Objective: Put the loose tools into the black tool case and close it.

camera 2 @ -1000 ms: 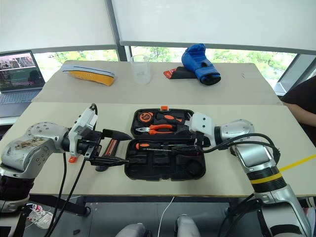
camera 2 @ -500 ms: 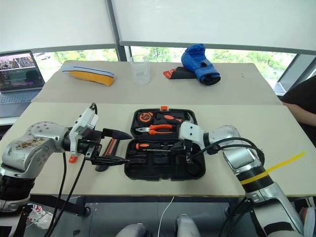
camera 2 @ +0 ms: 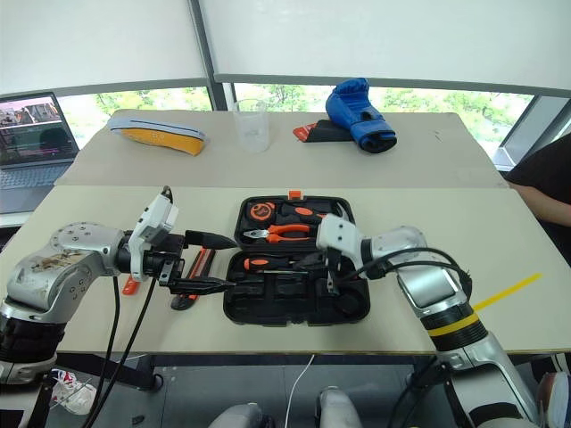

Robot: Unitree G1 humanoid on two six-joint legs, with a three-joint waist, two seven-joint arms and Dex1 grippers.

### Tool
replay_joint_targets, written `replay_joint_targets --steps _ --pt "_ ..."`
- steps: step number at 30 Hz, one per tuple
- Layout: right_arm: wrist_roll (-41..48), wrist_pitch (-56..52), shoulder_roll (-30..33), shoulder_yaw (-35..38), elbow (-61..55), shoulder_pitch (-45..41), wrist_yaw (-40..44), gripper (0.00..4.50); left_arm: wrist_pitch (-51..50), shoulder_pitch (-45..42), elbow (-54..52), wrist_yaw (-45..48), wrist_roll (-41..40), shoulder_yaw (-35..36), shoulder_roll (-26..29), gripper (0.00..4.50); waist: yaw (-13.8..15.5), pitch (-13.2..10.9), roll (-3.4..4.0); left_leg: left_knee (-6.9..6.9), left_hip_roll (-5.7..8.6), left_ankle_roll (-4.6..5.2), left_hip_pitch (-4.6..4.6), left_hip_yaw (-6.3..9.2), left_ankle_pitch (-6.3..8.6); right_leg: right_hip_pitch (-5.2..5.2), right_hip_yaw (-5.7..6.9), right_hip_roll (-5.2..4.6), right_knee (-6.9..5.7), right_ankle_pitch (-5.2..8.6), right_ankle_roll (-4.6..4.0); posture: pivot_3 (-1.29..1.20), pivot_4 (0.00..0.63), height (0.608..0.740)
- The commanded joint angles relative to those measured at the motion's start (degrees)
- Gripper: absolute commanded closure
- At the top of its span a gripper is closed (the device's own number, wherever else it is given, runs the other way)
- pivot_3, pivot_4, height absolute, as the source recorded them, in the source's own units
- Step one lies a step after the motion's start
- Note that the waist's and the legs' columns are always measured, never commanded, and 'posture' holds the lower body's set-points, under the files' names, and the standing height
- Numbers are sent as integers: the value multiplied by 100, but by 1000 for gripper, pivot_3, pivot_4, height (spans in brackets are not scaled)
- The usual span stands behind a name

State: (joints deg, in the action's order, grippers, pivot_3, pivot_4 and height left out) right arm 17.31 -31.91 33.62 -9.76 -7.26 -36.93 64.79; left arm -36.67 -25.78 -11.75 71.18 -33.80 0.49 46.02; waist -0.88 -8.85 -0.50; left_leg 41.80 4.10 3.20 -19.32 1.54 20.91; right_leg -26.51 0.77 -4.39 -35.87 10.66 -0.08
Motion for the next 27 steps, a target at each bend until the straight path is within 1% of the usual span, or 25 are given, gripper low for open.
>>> replay_joint_targets --steps 1,3,5,9,11,12,15,17,19,21,23,25,27 --pt "1104 -1221 101 950 -733 -195 -298 3749 -334 568 -267 -631 -137 741 158 0 6 0 0 -3 0 0 0 4 0 0 1 0 3 0 0 0 150 731" --pt "1376 -1510 196 1127 -935 -135 -360 2970 -341 981 -386 -887 -113 1081 188 0 12 0 0 -11 0 0 0 10 1 0 1 0 6 0 0 0 150 731" --pt "1565 -1627 307 1239 -1124 -9 -379 2329 -483 1491 -539 -1243 -240 1645 115 0 19 0 0 -20 0 1 1 12 1 -1 1 0 10 0 0 0 150 731" --pt "1929 -1656 474 1335 -1546 365 -307 932 -818 2974 -986 -2168 -59 3236 -58 0 13 -1 0 -33 0 1 2 12 2 -1 -3 -3 14 0 0 0 150 731" --pt "1945 -1544 543 1273 -1627 517 -316 280 -1068 3403 -1211 -2516 -177 3742 -193 0 11 -1 -1 -46 1 1 5 11 2 -2 -3 -2 16 0 0 0 150 731" --pt "1932 -1488 555 1231 -1646 569 -340 69 -1213 3606 -1304 -2638 -251 3931 -246 0 20 -1 -1 -45 1 1 6 11 2 -3 -2 -2 19 0 0 0 150 731" --pt "1976 -1442 533 1165 -1681 582 -367 69 -1371 4002 -1395 -2819 -198 4081 -248 0 67 -2 -1 -40 1 0 10 12 2 8 -2 -5 26 0 0 0 150 731" --pt "1957 -1378 545 1117 -1694 560 -341 69 -1443 3888 -1240 -3054 -108 3969 -180 0 131 -4 -4 -38 2 0 16 12 2 22 -1 -7 29 0 0 0 150 731" --pt "1945 -1347 540 1084 -1683 524 -360 69 -1595 3580 -1044 -3282 -11 3722 -25 0 173 -4 -5 -37 1 0 15 13 2 25 1 -6 33 -5 -4 0 150 731" --pt "1913 -1286 544 1059 -1664 494 -374 69 -1992 3123 -851 -3429 -59 3403 176 0 187 -5 -8 -30 2 -3 14 13 0 26 3 -5 25 -10 -7 0 150 731" --pt "1893 -1242 548 1041 -1664 483 -391 69 -2529 2475 -535 -3625 -69 2965 351 0 183 -5 -9 -19 2 -6 15 14 -1 27 5 -3 14 -14 -12 0 150 731" --pt "1857 -1187 553 1017 -1713 522 -423 69 -2977 1705 -18 -3995 140 2523 400 0 165 -5 -10 -16 3 -7 17 14 -2 25 7 -1 8 -18 -13 0 150 731" --pt "1827 -1151 559 993 -1795 583 -478 69 -3237 1094 439 -4142 237 2184 382 0 141 -5 -10 -17 7 -8 19 13 -3 20 11 1 1 -18 -13 0 150 731"
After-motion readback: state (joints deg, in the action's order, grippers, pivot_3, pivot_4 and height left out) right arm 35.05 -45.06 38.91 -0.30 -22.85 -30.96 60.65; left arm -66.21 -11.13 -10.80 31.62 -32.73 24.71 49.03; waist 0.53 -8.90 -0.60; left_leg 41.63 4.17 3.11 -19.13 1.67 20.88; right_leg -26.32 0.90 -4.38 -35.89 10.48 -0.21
